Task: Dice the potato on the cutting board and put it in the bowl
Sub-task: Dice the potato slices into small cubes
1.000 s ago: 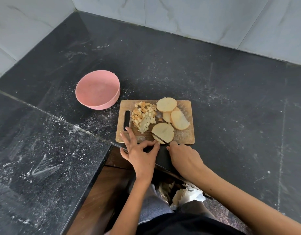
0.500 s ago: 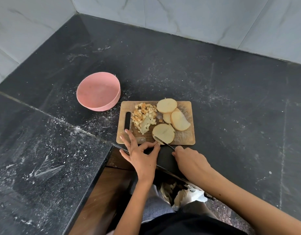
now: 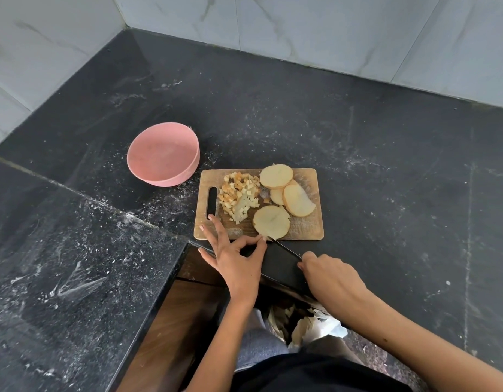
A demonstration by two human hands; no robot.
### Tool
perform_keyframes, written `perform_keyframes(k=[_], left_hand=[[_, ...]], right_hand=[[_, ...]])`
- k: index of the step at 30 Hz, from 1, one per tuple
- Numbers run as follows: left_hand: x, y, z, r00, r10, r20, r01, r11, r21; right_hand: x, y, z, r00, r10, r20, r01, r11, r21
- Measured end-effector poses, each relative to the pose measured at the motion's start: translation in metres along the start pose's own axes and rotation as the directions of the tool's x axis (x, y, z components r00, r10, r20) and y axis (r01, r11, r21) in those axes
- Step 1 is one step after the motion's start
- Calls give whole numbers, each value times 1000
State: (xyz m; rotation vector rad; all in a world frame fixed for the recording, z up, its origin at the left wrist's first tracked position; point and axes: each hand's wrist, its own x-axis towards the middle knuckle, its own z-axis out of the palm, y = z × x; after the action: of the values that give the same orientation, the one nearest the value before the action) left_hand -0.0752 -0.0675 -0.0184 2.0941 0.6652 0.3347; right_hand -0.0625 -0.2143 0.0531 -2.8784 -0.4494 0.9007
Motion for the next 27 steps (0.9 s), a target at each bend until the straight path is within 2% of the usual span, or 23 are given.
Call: perform_keyframes(k=[8, 10, 12, 14, 17, 20, 23, 25, 27], left_hand=[[3, -4, -2, 999, 38, 21, -38, 999, 18], [5, -8, -5, 987, 156, 28, -158, 982, 100], [14, -9, -12, 944, 323, 68, -330, 920, 214], [33, -6, -21, 858, 469, 211, -512, 815, 271], [70, 4, -30, 620, 616, 485, -777, 570, 268], [99, 21, -31, 411, 555, 723, -882, 441, 164], [113, 37, -28, 228, 475, 850, -942, 327, 70], [119, 45, -24, 160, 435, 886, -957, 288, 31], [121, 51, -22, 125, 417, 900, -963, 268, 10]], right_hand=[[-12, 15, -1, 999, 30, 35, -30, 999, 11], [-15, 20, -2, 999, 41, 24, -42, 998, 53], [-17, 23, -3, 999, 53, 9, -53, 992, 114], [-18, 27, -2, 998, 64, -2, -63, 982, 176], [-16, 37, 1, 996, 86, -28, -76, 966, 248], [-14, 45, 0, 992, 116, -57, -96, 954, 285], [-14, 46, -3, 988, 124, -93, -90, 949, 303], [-15, 46, -5, 987, 127, -94, -92, 947, 309], [-16, 46, -5, 988, 130, -89, -96, 946, 310]])
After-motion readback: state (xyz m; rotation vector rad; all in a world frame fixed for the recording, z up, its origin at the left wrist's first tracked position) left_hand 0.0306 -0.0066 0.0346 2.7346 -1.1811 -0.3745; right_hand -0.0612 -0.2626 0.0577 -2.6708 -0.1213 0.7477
